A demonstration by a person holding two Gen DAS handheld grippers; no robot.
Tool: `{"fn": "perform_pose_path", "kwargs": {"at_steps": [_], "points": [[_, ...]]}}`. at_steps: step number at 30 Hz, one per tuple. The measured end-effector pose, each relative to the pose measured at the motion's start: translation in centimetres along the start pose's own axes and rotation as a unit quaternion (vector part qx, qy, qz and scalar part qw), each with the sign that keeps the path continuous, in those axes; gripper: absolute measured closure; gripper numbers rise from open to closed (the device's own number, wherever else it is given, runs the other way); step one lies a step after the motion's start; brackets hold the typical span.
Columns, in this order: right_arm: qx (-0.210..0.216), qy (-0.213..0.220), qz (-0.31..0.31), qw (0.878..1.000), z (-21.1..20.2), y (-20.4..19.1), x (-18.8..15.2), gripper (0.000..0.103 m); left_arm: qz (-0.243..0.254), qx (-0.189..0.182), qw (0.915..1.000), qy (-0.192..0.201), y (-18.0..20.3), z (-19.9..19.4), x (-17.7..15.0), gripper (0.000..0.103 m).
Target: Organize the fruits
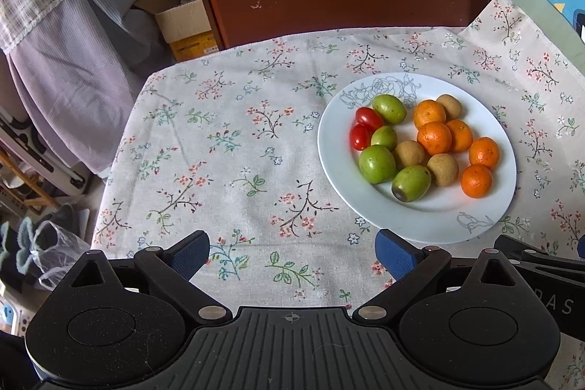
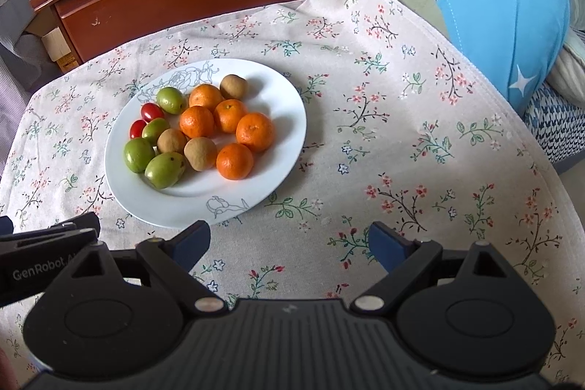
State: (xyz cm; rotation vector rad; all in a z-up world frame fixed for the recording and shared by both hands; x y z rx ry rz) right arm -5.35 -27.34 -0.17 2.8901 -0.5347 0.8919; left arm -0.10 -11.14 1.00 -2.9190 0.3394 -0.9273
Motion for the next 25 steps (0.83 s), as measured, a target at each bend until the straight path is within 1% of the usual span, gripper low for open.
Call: {"fn": "perform_pose_path", "kwargs": {"at_steps": [14,25], "points": [[0.005,0.005,-0.019,1.000,-0.2,-0.6,-0.3,0.010,0.007,0.014,0.9999,0.003,-0.7,-0.3,-0.5,0.005],[0.014,0.013,-0.029,0.999,-0.3,-1.2,-0.6,0.010,0.006,0.011,0.9999,0.004,-1.5,-0.5,-1.0,0.005]]}}
Point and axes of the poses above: each gripper's, at about its wrist camera, not at the fingertips, and z roughly the way its jaws point, y to its right, x to its top, the point moved 5 cm from there along z, roughly the way its jaws point, and after that the axes turned 2 degrees about -z, right-handed, at the moved point
